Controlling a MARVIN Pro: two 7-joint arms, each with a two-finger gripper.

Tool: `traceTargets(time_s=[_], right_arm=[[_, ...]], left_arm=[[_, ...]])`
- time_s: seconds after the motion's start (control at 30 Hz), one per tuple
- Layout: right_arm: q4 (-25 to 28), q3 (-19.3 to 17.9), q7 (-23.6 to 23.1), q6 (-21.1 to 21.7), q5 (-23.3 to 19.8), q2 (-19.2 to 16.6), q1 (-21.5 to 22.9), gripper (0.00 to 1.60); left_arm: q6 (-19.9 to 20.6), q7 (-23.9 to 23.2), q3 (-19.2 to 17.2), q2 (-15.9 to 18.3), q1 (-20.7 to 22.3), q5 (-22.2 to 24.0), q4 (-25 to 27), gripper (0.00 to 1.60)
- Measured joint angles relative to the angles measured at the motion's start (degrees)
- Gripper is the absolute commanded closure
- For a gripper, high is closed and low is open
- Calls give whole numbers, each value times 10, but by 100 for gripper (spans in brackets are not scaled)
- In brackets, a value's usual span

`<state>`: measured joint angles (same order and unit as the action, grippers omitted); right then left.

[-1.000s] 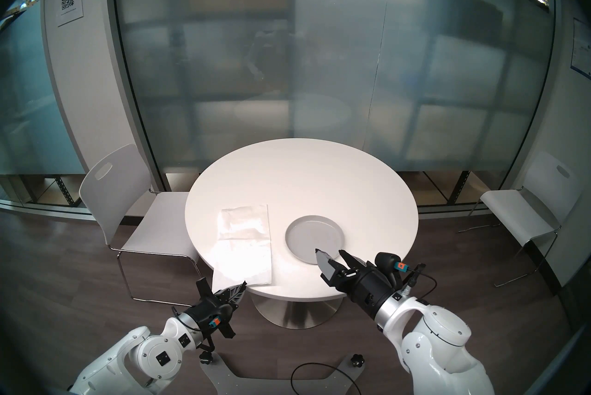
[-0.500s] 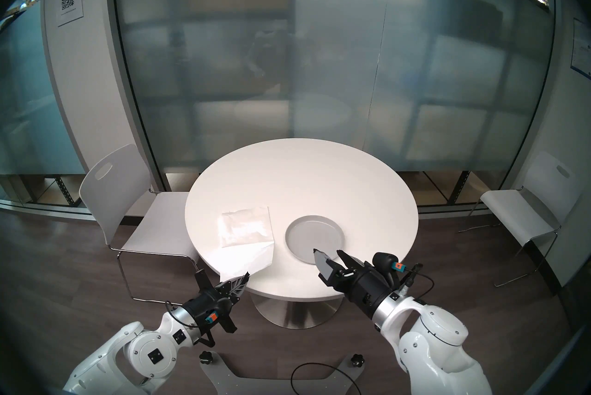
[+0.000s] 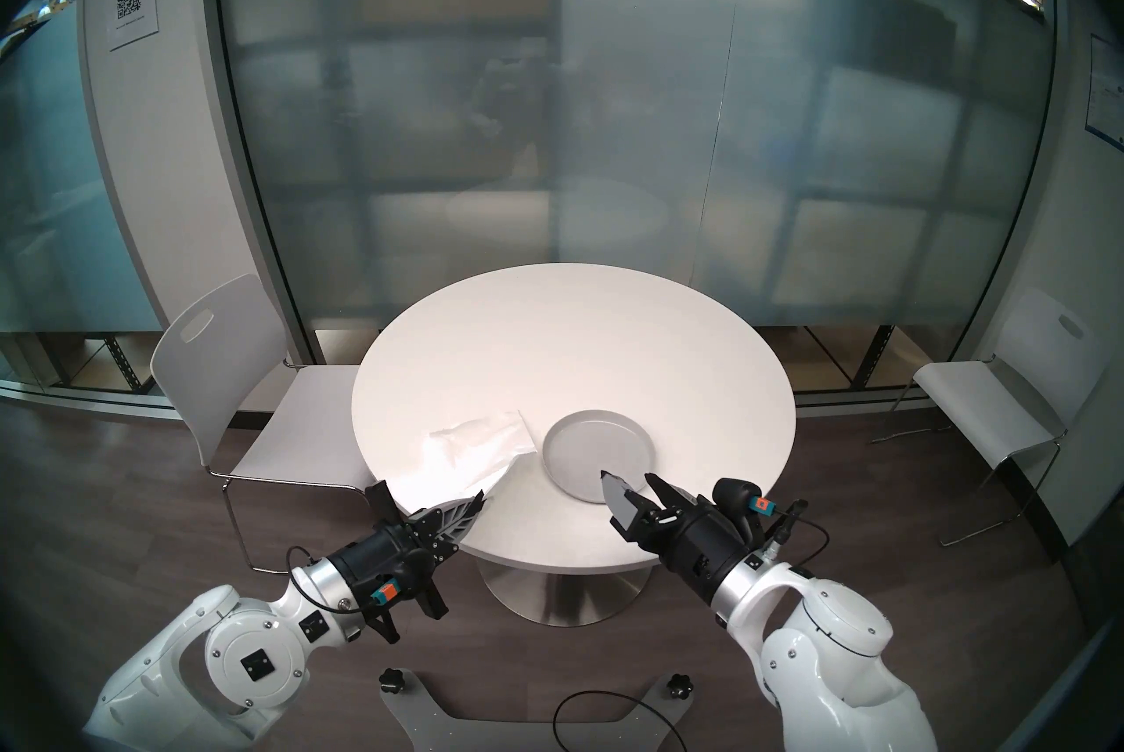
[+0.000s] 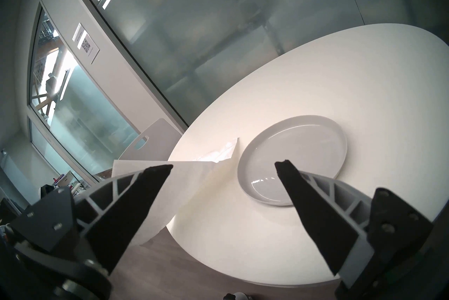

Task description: Fold the napkin in half twice and place it beside the plate

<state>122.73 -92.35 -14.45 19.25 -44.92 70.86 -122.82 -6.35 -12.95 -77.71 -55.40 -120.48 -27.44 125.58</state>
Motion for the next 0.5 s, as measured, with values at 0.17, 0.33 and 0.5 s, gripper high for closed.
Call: traceTargets(time_s=[0.17,0.33,0.5], right_arm=[[0,-3,-1,0,0,0,0,0],[0,-5,-4,-1,0,1,-1,0],[0,-7,-7,-1,0,1,-2,0]], left_arm=[[-2,-15,-11,6,-3,21,34,160],[14,-41,-26,9,-4,54,72,160],[49,-77,-42,10,9,95,91,160]])
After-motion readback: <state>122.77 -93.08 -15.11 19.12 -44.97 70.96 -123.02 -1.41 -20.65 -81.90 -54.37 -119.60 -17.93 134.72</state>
